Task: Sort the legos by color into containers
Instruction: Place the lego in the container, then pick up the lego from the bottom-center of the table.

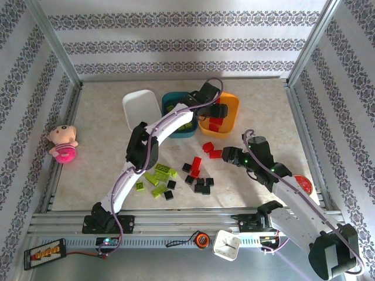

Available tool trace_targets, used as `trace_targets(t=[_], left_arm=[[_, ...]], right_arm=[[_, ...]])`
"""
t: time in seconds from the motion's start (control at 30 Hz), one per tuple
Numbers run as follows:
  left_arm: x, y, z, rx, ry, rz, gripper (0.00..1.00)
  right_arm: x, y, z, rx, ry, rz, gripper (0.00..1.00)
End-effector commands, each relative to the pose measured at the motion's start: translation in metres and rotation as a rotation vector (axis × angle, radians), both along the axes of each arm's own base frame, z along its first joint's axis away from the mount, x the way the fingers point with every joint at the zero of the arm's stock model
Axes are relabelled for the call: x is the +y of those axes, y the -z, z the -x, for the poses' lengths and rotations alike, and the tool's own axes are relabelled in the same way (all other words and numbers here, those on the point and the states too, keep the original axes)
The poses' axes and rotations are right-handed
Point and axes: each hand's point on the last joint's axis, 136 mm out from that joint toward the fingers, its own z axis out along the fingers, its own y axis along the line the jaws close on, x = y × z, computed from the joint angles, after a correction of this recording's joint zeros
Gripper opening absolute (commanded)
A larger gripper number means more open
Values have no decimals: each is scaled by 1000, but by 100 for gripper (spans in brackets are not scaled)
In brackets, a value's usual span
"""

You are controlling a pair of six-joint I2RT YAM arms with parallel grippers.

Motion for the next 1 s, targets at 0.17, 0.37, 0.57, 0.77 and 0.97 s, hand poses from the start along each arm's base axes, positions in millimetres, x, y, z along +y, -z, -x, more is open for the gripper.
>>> trace_targets(t=[0.17,0.37,0.57,0.77,0.97], left_arm=[[40,-105,40,-158,-11,142,82],[104,-105,90,-163,-100,183,86],[187,-80,146,-149,-237,116,94],[253,-62,194,-145,-346,30,100],[299,-59,226,-181,-436,-39,100]], right_arm=[[44,10,26,101,-243,-12,69],[84,9,51,95,-426,21,70],[141,6,62,113,-631,42,65],[188,23,80,192,-793,101,57],[187,35,42,143,-733,333,58]])
